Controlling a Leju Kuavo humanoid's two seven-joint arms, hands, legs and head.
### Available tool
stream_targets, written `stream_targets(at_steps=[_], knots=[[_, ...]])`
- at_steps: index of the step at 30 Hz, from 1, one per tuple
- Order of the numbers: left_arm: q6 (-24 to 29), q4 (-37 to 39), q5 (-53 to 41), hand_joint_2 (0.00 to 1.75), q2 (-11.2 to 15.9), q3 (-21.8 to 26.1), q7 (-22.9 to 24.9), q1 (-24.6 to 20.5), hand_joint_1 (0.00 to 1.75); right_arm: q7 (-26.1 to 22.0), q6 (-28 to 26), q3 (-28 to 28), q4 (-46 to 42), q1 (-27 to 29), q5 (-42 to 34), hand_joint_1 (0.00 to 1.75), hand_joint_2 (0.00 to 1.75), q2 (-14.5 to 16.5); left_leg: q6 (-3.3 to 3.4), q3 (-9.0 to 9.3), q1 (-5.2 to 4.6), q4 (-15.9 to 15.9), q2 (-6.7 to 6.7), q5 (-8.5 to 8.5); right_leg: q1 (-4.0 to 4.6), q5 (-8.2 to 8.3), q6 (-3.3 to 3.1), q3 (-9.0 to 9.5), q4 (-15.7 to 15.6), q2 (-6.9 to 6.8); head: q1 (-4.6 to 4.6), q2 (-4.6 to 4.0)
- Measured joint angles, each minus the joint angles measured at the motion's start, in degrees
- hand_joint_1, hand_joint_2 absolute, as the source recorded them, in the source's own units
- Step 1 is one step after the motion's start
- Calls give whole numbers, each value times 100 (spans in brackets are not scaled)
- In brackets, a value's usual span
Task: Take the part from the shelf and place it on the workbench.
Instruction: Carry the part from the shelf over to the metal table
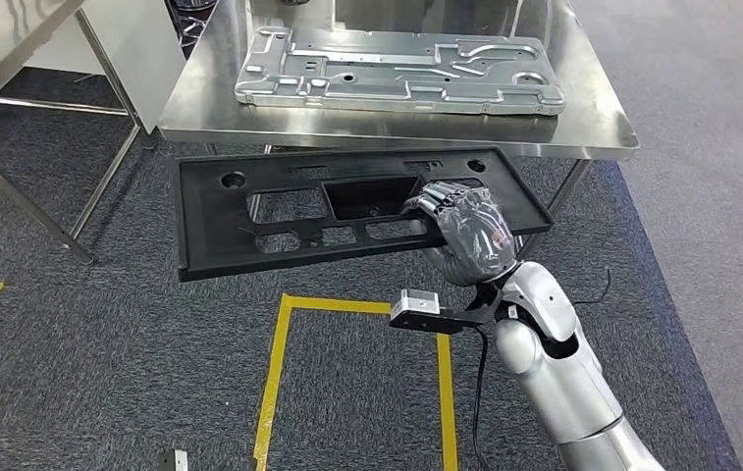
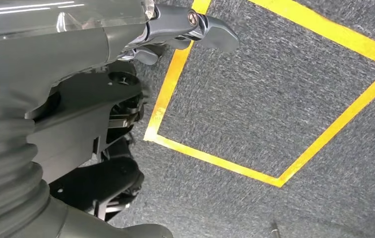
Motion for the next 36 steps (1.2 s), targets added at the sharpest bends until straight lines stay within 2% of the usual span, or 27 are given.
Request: stream_targets(at_steps=[1,2,3,5,7,8,9,11,12,13,14,15,16,17,18,19,23,24,25,27,28,29,30,31,33,34,36], knots=[[-1,0,-3,175,-3,-1,0,1,0,35,-43,19,22,0,91,175,175,-15,-16,23,-2,7,-6,-24,5,214,-26,168,-407,-2,-1,0],[-2,0,-7,175,-7,-1,0,-1,0,60,-82,33,36,1,157,175,175,-26,-39,39,-13,18,-9,-50,19,358,-53,323,-769,-2,-2,-1],[-3,0,-10,175,-10,-1,-1,-3,0,81,-116,47,44,4,220,175,175,-33,-66,50,-22,21,-10,-71,33,434,-80,434,-1021,-2,-3,-1],[-4,0,-15,175,-13,-1,-2,-7,0,108,-154,69,62,15,312,175,175,-51,-122,66,-36,7,-7,-98,60,418,-129,495,-1153,6,-6,-1],[-4,0,-15,175,-12,-2,-2,-8,0,129,-161,82,78,21,380,175,175,-70,-180,82,-38,23,2,-146,35,411,-187,531,-1181,12,-9,-1],[-4,0,-15,175,-12,-2,-2,-10,0,139,-161,84,83,18,403,175,175,-78,-207,44,-37,133,9,-221,20,407,-219,558,-1200,11,-14,-1],[-4,0,-15,175,-12,-2,-2,-12,0,152,-161,87,84,17,420,175,175,-81,-232,-55,-32,364,15,-348,7,399,-251,589,-1218,8,-20,0],[-4,0,-15,175,-11,-2,-2,-11,0,166,-161,100,92,22,445,175,175,-83,-269,-428,-15,1115,22,-673,15,365,-299,630,-1222,2,-27,0],[-4,0,-15,175,-10,-2,-2,-6,0,173,-161,108,100,29,455,175,175,-83,-282,-621,-8,1463,22,-777,20,348,-310,648,-1220,2,-26,0],[-4,0,-15,175,-10,-2,-2,-2,0,178,-161,114,110,38,468,175,175,-84,-291,-745,-3,1647,23,-779,24,329,-313,667,-1217,5,-26,0],[-4,0,-15,175,-10,-2,-2,1,0,181,-161,118,117,45,477,175,175,-85,-290,-758,2,1603,23,-662,26,307,-309,693,-1213,10,-27,0],[-4,0,-15,175,-10,-2,-2,1,0,184,-161,121,122,49,485,175,175,-86,-281,-660,5,1338,24,-453,27,281,-301,729,-1210,15,-27,0],[-4,0,-15,175,-10,-2,-2,0,0,184,-161,122,124,50,489,175,175,-86,-261,-488,6,928,25,-203,28,251,-288,771,-1207,19,-27,0],[-4,0,-15,175,-10,-2,-2,-3,0,184,-161,123,124,48,490,175,175,-86,-240,-310,-6,540,25,-29,38,222,-269,807,-1204,22,-24,0],[-4,0,-15,175,-10,-2,-2,-8,0,184,-161,124,125,44,491,175,175,-86,-215,-173,-16,249,24,71,46,201,-246,826,-1199,24,-23,0],[-4,0,-15,175,-10,-2,-2,-10,0,184,-161,125,125,41,491,175,175,-86,-193,-99,-29,91,22,96,52,186,-220,832,-1198,24,-21,0],[-4,0,-9,175,-11,-1,-2,-6,0,185,-161,130,125,30,493,175,175,-91,-88,-42,-11,-21,16,71,47,105,-107,803,-1127,16,-15,0],[-4,0,-8,175,-13,-2,-2,-11,0,186,-161,130,125,22,493,175,175,-94,-57,-20,4,-48,19,75,45,1,-80,716,-941,13,-10,-1],[-4,0,-8,175,-14,-2,-2,-15,0,186,-161,130,126,19,493,175,175,-98,-34,-2,12,-62,24,72,32,-145,-57,556,-629,10,-8,-1],[-4,0,-8,175,-14,-2,-2,-17,0,186,-161,130,138,31,493,175,175,-104,-7,12,12,-59,27,49,8,-427,-16,109,163,8,-4,-1],[-4,0,-8,175,-14,-2,-2,-14,0,186,-161,130,150,44,495,175,175,-108,-4,23,13,-55,26,34,-9,-452,1,-59,412,7,-4,0],[-5,0,-8,175,-15,-2,-2,-10,0,186,-160,130,161,55,500,175,175,-112,-8,38,14,-49,21,16,-27,-364,14,-122,445,6,-2,0],[-7,0,-7,175,-17,-2,-2,-7,0,187,-160,130,168,60,505,175,175,-115,-19,63,16,-40,15,-8,-44,-173,21,-68,247,2,-3,0],[-8,0,-5,175,-21,-2,-2,-5,0,190,-159,130,174,57,512,175,175,-119,-37,93,19,-28,9,-37,-59,77,23,83,-131,-6,-2,-1],[-8,0,1,175,-28,-2,-2,-7,0,200,-158,130,180,39,535,175,175,-127,-100,129,3,7,2,-104,-55,377,4,396,-832,-18,-5,-1],[-8,0,3,175,-29,-2,-3,-10,0,206,-157,131,184,33,553,175,175,-131,-135,135,-7,18,3,-129,-44,418,-18,475,-1016,-18,-9,-1],[-8,0,5,175,-31,-2,-4,-12,0,214,-155,131,201,31,589,175,175,-142,-202,146,-14,11,9,-155,-17,386,-88,498,-1090,-5,-19,-1]])
